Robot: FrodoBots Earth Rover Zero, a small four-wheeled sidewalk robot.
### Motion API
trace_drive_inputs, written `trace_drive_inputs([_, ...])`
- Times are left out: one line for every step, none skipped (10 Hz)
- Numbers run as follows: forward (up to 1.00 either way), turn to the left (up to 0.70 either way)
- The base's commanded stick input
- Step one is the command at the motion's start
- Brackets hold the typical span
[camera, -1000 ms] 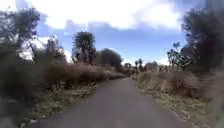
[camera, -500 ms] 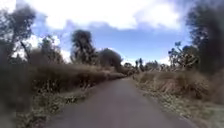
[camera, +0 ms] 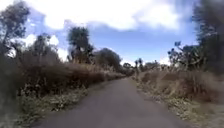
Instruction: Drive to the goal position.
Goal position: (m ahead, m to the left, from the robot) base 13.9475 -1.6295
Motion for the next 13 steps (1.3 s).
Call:
trace_drive_inputs([0.85, 0.00])
trace_drive_inputs([0.85, 0.00])
trace_drive_inputs([0.85, 0.00])
trace_drive_inputs([0.85, 0.00])
trace_drive_inputs([0.85, 0.00])
trace_drive_inputs([0.85, 0.00])
trace_drive_inputs([0.85, 0.00])
trace_drive_inputs([0.85, 0.00])
trace_drive_inputs([0.85, 0.00])
trace_drive_inputs([0.85, 0.00])
trace_drive_inputs([0.85, 0.00])
trace_drive_inputs([0.85, 0.00])
trace_drive_inputs([0.85, 0.00])
